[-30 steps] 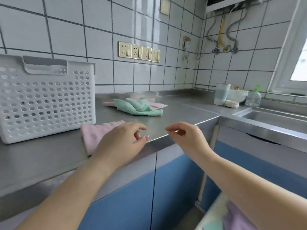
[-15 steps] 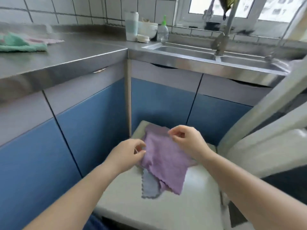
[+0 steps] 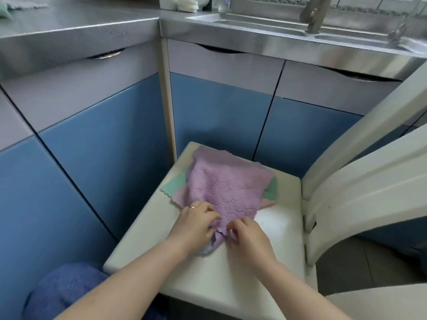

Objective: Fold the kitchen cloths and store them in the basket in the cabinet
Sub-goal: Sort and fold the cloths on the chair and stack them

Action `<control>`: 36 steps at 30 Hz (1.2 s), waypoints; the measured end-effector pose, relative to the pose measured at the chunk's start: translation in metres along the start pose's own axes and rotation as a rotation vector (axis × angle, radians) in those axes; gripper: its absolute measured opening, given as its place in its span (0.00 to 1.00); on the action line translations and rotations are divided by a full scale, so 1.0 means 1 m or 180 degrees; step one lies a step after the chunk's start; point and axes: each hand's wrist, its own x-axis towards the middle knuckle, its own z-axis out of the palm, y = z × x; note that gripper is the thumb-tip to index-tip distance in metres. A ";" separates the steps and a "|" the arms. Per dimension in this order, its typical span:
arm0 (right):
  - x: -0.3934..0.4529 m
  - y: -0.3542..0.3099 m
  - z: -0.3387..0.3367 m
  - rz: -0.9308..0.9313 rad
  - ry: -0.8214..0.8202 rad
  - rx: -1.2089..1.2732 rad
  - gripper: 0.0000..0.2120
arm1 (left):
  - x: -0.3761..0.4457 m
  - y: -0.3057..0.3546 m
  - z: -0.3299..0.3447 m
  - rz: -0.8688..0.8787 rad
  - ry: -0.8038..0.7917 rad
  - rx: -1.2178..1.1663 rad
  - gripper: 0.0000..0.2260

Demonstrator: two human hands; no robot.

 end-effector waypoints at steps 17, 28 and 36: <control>0.044 -0.027 -0.152 0.0006 0.1219 0.0743 0.04 | 0.073 0.008 -0.082 -0.0288 0.1081 -0.0809 0.14; 0.081 -0.036 -0.270 -0.0258 0.2129 0.0699 0.06 | 0.118 0.019 -0.182 -0.0394 0.1645 -0.0416 0.10; 0.086 -0.043 -0.298 -0.0183 0.2415 0.1206 0.08 | 0.122 0.014 -0.225 -0.0647 0.1911 -0.1327 0.07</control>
